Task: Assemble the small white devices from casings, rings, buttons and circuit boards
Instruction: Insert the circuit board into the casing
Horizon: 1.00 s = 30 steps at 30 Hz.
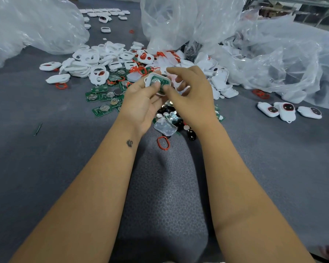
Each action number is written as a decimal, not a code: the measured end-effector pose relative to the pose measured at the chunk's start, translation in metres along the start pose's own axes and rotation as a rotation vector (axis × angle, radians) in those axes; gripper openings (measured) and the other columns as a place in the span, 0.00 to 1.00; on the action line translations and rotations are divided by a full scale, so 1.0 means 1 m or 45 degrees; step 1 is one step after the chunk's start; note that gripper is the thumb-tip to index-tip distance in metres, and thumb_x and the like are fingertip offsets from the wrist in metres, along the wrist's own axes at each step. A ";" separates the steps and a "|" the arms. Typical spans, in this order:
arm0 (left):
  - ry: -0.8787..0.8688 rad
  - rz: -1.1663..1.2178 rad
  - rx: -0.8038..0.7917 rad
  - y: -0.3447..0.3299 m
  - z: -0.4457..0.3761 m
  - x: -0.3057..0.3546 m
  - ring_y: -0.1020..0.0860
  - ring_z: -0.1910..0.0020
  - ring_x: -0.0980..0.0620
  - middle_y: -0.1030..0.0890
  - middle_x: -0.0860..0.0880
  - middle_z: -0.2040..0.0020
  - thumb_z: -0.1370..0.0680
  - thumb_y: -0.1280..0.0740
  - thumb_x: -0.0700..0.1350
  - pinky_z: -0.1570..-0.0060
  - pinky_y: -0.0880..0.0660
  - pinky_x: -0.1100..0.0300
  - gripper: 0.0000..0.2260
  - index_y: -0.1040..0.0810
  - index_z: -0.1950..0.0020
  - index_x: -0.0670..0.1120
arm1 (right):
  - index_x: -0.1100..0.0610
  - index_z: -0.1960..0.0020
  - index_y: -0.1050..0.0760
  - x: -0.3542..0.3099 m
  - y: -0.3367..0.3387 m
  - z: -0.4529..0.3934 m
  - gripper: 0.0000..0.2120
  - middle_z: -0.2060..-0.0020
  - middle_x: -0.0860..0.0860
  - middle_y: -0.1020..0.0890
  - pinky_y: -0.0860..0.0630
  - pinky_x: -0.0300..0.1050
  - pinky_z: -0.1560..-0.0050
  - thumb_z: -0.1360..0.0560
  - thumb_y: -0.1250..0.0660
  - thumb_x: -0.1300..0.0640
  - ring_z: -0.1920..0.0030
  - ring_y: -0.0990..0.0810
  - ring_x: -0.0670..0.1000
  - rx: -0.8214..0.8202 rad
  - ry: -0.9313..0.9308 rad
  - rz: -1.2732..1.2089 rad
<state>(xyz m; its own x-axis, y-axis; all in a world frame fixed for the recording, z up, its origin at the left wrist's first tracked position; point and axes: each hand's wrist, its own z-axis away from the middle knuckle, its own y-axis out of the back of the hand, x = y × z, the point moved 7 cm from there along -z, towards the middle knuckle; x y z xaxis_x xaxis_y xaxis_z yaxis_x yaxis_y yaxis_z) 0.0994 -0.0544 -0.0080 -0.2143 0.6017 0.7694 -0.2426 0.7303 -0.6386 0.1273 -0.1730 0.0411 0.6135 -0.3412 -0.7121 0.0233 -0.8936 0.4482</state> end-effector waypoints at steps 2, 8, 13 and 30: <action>0.002 0.044 0.017 0.001 -0.001 0.001 0.16 0.52 0.47 0.15 0.43 0.54 0.19 0.41 0.31 0.54 0.19 0.58 0.09 0.22 0.46 0.38 | 0.53 0.46 0.20 0.006 0.004 0.000 0.11 0.56 0.46 0.25 0.28 0.33 0.56 0.26 0.33 0.62 0.59 0.26 0.39 0.079 -0.133 -0.140; -0.017 0.017 -0.103 -0.008 0.003 0.002 0.16 0.51 0.48 0.16 0.43 0.51 0.19 0.42 0.31 0.52 0.20 0.57 0.11 0.24 0.41 0.39 | 0.53 0.49 0.18 0.011 -0.001 0.001 0.07 0.51 0.50 0.20 0.23 0.47 0.44 0.25 0.31 0.60 0.50 0.22 0.50 -0.059 -0.287 -0.240; 0.004 -0.144 -0.028 -0.004 0.003 0.001 0.16 0.52 0.48 0.14 0.46 0.57 0.20 0.39 0.32 0.52 0.19 0.56 0.09 0.21 0.46 0.41 | 0.58 0.50 0.18 0.017 -0.001 0.000 0.06 0.52 0.54 0.18 0.23 0.47 0.45 0.26 0.32 0.63 0.51 0.21 0.51 -0.024 -0.359 -0.331; -0.117 -0.308 0.259 0.008 0.008 0.011 0.15 0.57 0.45 0.14 0.43 0.60 0.22 0.37 0.33 0.59 0.19 0.61 0.07 0.19 0.55 0.39 | 0.55 0.51 0.19 0.038 0.028 0.000 0.10 0.54 0.50 0.18 0.23 0.48 0.51 0.24 0.39 0.59 0.53 0.21 0.52 0.193 -0.490 0.080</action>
<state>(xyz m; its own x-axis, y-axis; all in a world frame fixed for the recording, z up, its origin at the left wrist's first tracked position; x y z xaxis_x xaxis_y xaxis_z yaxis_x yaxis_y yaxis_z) 0.0873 -0.0450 -0.0045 -0.2093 0.3801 0.9010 -0.4792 0.7633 -0.4333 0.1515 -0.2112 0.0270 0.2697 -0.4551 -0.8486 -0.1388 -0.8904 0.4334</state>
